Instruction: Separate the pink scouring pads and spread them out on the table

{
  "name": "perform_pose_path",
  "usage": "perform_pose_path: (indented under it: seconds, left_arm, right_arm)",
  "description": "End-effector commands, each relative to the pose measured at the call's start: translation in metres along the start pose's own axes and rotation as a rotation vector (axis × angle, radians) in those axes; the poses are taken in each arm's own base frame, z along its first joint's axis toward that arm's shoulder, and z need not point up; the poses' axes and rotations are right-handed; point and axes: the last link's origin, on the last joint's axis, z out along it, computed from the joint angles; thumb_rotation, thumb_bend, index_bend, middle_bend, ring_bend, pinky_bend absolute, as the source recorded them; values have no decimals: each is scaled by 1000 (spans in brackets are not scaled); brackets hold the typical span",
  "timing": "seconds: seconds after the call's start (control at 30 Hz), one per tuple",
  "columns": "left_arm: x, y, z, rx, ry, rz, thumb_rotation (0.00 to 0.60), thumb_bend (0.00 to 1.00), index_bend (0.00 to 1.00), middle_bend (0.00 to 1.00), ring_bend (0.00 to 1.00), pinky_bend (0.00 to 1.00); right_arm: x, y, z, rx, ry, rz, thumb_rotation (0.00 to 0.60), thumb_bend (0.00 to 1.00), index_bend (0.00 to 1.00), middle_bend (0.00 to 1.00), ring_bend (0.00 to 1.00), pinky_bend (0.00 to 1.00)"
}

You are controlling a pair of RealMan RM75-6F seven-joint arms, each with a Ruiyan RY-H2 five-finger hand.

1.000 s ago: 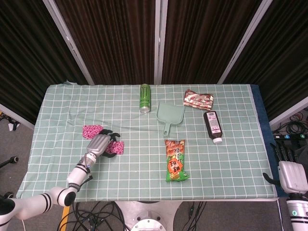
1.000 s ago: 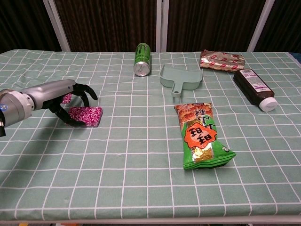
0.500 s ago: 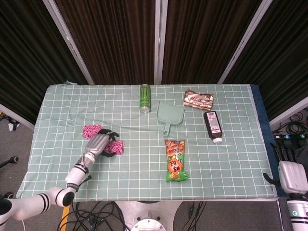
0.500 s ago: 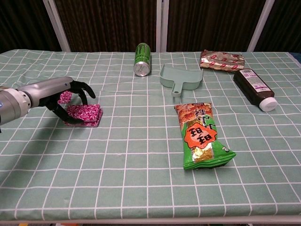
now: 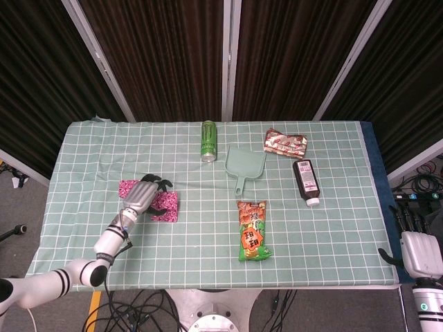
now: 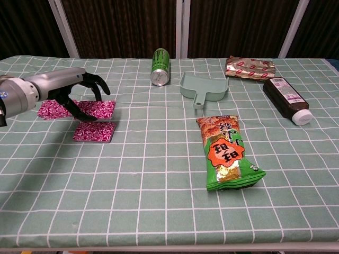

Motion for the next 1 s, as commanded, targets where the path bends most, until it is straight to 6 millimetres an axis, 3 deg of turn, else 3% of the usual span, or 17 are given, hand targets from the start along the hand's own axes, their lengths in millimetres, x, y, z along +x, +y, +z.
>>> perform_pose_path:
  seconds: [0.03, 0.13, 0.23, 0.3, 0.43, 0.7, 0.87, 1.0]
  left_arm:
    - [9, 10, 9, -14, 20, 3, 600, 250, 278, 420, 153, 103]
    - [16, 19, 16, -25, 59, -12, 600, 248, 248, 361, 138, 104]
    - [19, 24, 17, -43, 95, -35, 600, 215, 70, 111, 57, 99]
    - [18, 24, 15, -51, 110, -46, 600, 168, 6, 10, 20, 88]
    - [18, 17, 12, -47, 153, -62, 600, 111, 0, 0, 0, 79]
    - [29, 0, 2, -18, 176, -74, 600, 101, 0, 0, 0, 79]
    - [40, -27, -23, 32, 176, 9, 600, 93, 0, 0, 0, 65]
    - [47, -55, -60, 108, 190, 82, 600, 90, 0, 0, 0, 64]
  right_arm:
    - [0, 0, 0, -2, 0, 1, 600, 101, 0, 0, 0, 0]
    - [0, 1, 0, -5, 0, 2, 600, 101, 0, 0, 0, 0]
    - [0, 1, 0, -3, 0, 18, 600, 77, 0, 0, 0, 0]
    - [0, 1, 0, -2, 1, 18, 600, 51, 0, 0, 0, 0]
    - [-1, 1, 0, 3, 1, 19, 600, 47, 0, 0, 0, 0]
    - [-1, 0, 1, 4, 1, 12, 600, 49, 0, 0, 0, 0]
    - [-1, -1, 2, 12, 2, 11, 600, 54, 0, 0, 0, 0]
    - [-2, -4, 3, 26, 0, 15, 600, 61, 0, 0, 0, 0]
